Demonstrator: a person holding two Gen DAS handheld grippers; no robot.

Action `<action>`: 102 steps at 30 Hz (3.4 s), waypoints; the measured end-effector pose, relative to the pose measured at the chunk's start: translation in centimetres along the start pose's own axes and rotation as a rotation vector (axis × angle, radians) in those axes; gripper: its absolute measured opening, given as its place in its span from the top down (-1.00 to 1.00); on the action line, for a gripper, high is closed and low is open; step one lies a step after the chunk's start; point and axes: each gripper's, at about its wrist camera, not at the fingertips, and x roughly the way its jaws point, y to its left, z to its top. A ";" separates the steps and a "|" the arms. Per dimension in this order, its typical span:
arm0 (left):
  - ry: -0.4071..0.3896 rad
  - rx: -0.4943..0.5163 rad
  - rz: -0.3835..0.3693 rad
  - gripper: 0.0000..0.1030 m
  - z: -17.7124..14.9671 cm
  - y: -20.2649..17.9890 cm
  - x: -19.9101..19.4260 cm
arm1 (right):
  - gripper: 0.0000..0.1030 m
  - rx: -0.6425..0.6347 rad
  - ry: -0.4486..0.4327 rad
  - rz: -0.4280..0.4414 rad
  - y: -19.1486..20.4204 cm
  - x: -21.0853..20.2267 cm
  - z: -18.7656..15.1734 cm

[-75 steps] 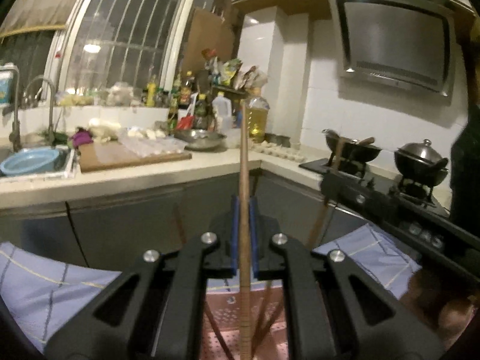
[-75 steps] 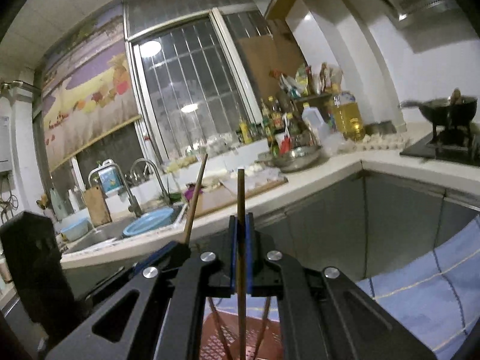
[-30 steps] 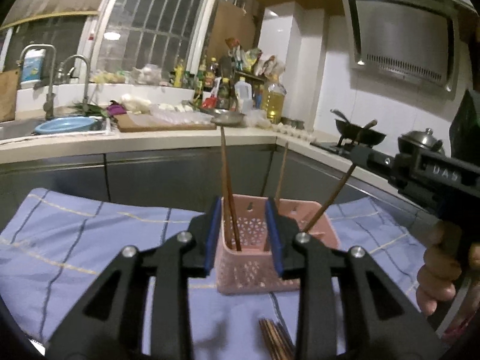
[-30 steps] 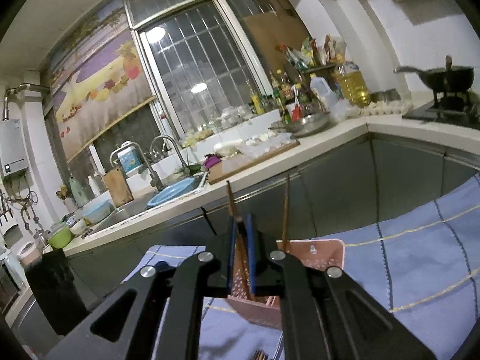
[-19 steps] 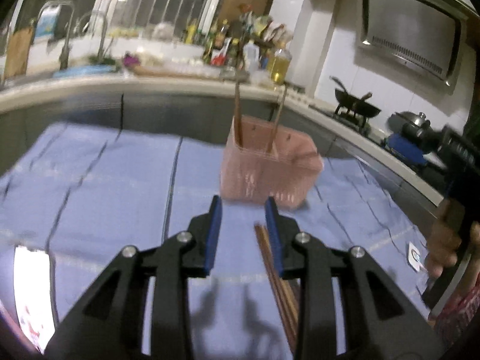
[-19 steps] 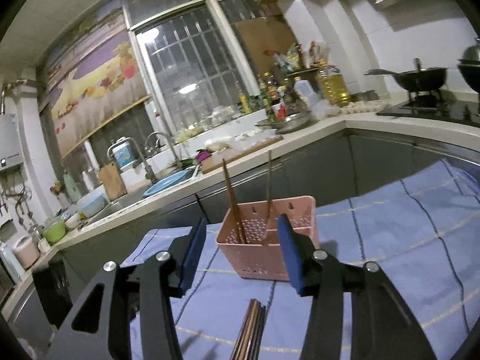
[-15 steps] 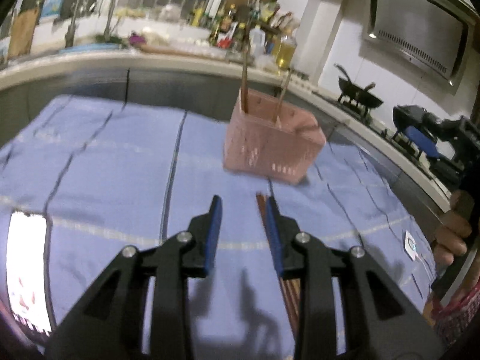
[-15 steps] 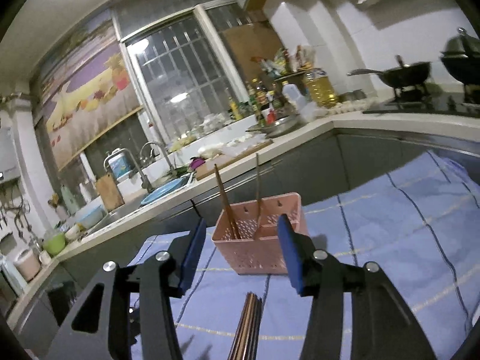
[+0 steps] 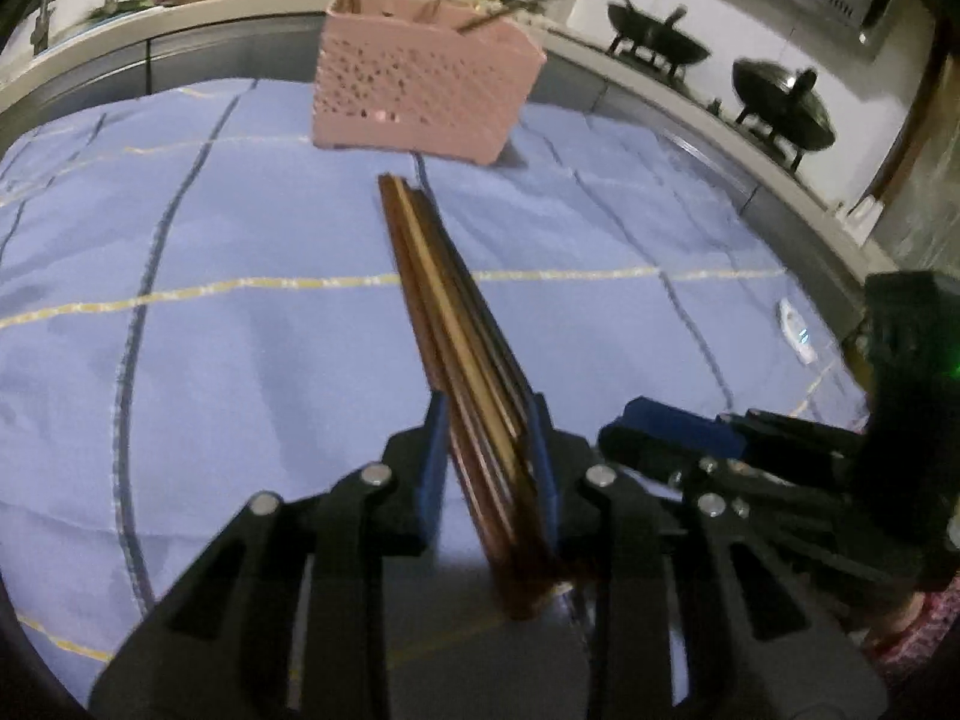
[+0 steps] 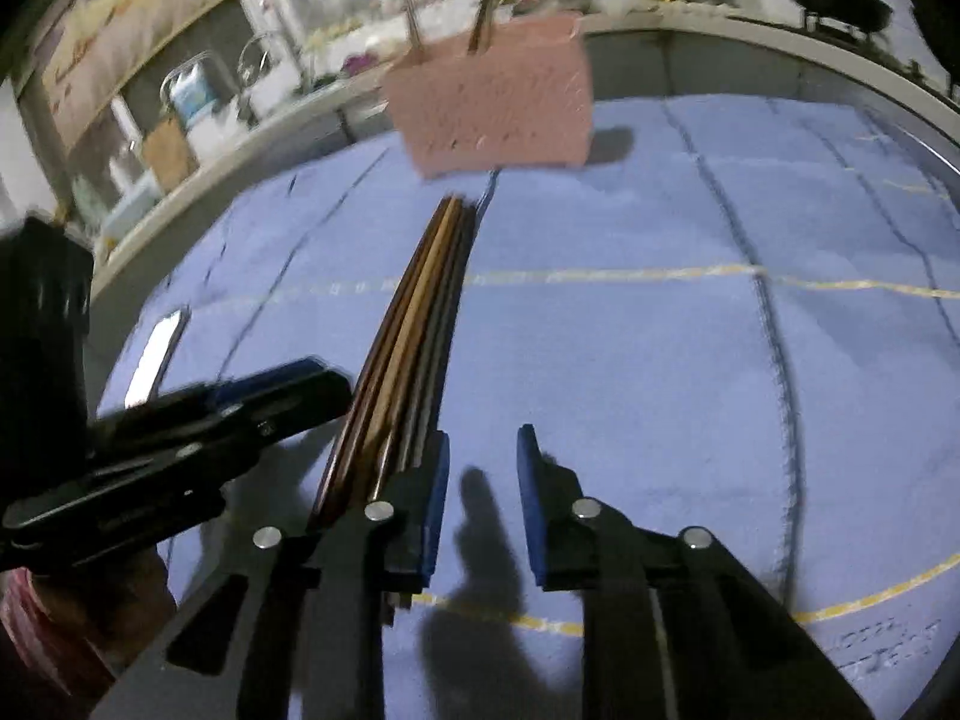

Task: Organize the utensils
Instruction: 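Grasp a wooden chopstick with the left tool while the right tool grasps the black one, then lift both chopsticks and insert them upright into the pink basket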

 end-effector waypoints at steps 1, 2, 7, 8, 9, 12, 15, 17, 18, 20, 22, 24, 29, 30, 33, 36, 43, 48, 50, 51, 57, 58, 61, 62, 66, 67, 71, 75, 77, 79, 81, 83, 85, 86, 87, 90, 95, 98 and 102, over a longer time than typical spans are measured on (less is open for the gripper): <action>0.010 0.000 0.009 0.53 -0.1 -0.1 0.3 | 0.55 -0.016 0.006 0.006 0.3 0.2 -0.1; 0.017 -0.004 0.013 0.53 -0.1 -0.1 0.4 | 0.55 -0.027 0.010 0.009 0.7 0.3 0.1; 0.031 -0.017 0.052 0.56 -0.2 0.3 0.7 | 0.55 -0.108 0.004 -0.021 2.1 0.8 0.0; 0.030 -0.023 0.056 0.61 -0.2 0.4 0.7 | 0.55 -0.124 -0.002 -0.033 2.2 0.8 -0.1; 0.030 -0.024 0.057 0.64 -0.2 0.6 0.7 | 0.55 -0.128 -0.005 -0.035 2.2 0.8 -0.2; 0.027 -0.035 0.060 0.64 -0.2 0.8 0.6 | 0.55 -0.122 -0.016 -0.059 1.9 0.8 -0.1; 0.026 -0.024 0.079 0.64 -0.1 0.7 0.6 | 0.55 -0.121 -0.025 -0.088 1.4 0.4 -0.4; 0.023 -0.009 0.094 0.64 0.0 0.4 0.8 | 0.55 -0.117 -0.021 -0.087 1.3 0.4 -0.4; 0.023 -0.004 0.101 0.64 0.1 0.3 0.9 | 0.55 -0.120 -0.019 -0.087 1.4 0.5 -0.4; 0.024 -0.005 0.115 0.64 0.3 0.2 1.0 | 0.55 -0.130 -0.008 -0.086 1.8 0.8 -0.5; 0.030 -0.030 0.104 0.64 0.4 0.5 1.0 | 0.55 -0.150 -0.013 -0.102 2.1 0.9 -0.5; 0.037 -0.065 0.072 0.64 0.5 1.1 0.8 | 0.55 -0.151 -0.017 -0.109 1.9 1.0 -0.4; 0.029 -0.091 0.077 0.64 0.4 2.0 0.4 | 0.55 -0.076 -0.027 -0.133 -0.1 0.7 0.0; 0.029 -0.085 0.082 0.64 0.4 1.9 0.4 | 0.55 -0.073 -0.026 -0.132 -0.1 0.7 0.0; 0.024 -0.055 0.111 0.64 0.4 1.3 0.6 | 0.55 -0.085 -0.027 -0.134 0.2 0.7 -0.1; 0.017 -0.035 0.144 0.64 0.5 0.8 0.8 | 0.55 -0.108 -0.031 -0.137 0.8 0.8 -0.3; 0.018 -0.048 0.168 0.61 0.4 0.9 0.7 | 0.55 -0.102 -0.043 -0.129 0.8 0.8 -0.4; 0.021 -0.053 0.187 0.61 0.3 1.0 0.4 | 0.55 -0.090 -0.047 -0.122 0.8 0.8 -0.4; 0.022 -0.049 0.202 0.60 0.2 0.9 0.4 | 0.55 -0.088 -0.049 -0.122 0.9 0.8 -0.4; 0.022 -0.047 0.206 0.60 0.2 0.9 0.3 | 0.55 -0.087 -0.049 -0.121 0.9 0.8 -0.4; 0.022 -0.054 0.222 0.57 0.1 1.0 0.3 | 0.55 -0.067 -0.049 -0.110 0.7 0.8 -0.3; 0.022 -0.056 0.222 0.57 0.1 1.1 0.2 | 0.55 -0.063 -0.049 -0.108 0.7 0.7 -0.3; 0.024 -0.064 0.224 0.57 0.1 1.1 0.1 | 0.55 -0.056 -0.050 -0.106 0.6 0.8 -0.3; 0.024 -0.067 0.227 0.57 0.1 1.2 0.1 | 0.55 -0.053 -0.051 -0.105 0.6 0.8 -0.2; 0.027 -0.075 0.232 0.57 0.2 1.5 0.0 | 0.55 -0.046 -0.052 -0.104 0.6 0.7 -0.3; 0.027 -0.076 0.233 0.56 0.2 1.5 0.0 | 0.55 -0.044 -0.052 -0.104 0.6 0.8 -0.2; 0.030 -0.079 0.237 0.55 0.2 1.5 0.0 | 0.55 -0.044 -0.051 -0.106 0.6 0.8 -0.2; 0.033 -0.082 0.235 0.54 0.2 1.6 -0.1 | 0.55 -0.047 -0.050 -0.107 0.6 0.9 -0.1; 0.033 -0.081 0.236 0.53 0.2 1.6 -0.1 | 0.55 -0.046 -0.050 -0.106 0.6 0.9 -0.1; 0.032 -0.080 0.237 0.53 0.2 1.6 -0.1 | 0.55 -0.048 -0.050 -0.106 0.7 0.9 -0.1; 0.033 -0.078 0.235 0.53 0.3 1.8 0.0 | 0.55 -0.053 -0.047 -0.105 0.8 1.1 0.1; 0.034 -0.080 0.233 0.53 0.3 1.8 0.0 | 0.55 -0.057 -0.043 -0.101 0.9 1.3 0.4; 0.037 -0.082 0.226 0.53 0.5 2.0 0.1 | 0.55 -0.058 -0.041 -0.096 1.0 1.5 0.7; 0.040 -0.080 0.223 0.53 0.7 2.1 0.2 | 0.55 -0.057 -0.041 -0.093 1.1 1.6 0.8; 0.042 -0.077 0.223 0.53 0.8 2.1 0.3 | 0.55 -0.057 -0.042 -0.093 1.1 1.7 0.9; 0.044 -0.073 0.224 0.53 1.3 2.2 0.7 | 0.55 -0.052 -0.046 -0.089 1.0 1.9 1.1; 0.033 -0.026 0.259 0.53 2.2 1.6 1.6 | 0.57 -0.077 -0.055 -0.128 0.7 1.9 1.1; 0.032 0.001 0.257 0.81 2.3 1.7 1.8 | 0.85 -0.049 -0.043 -0.129 -0.7 1.4 1.2; 0.048 0.022 0.221 0.88 1.4 2.8 0.7 | 0.85 -0.029 -0.013 -0.138 -2.4 0.3 0.7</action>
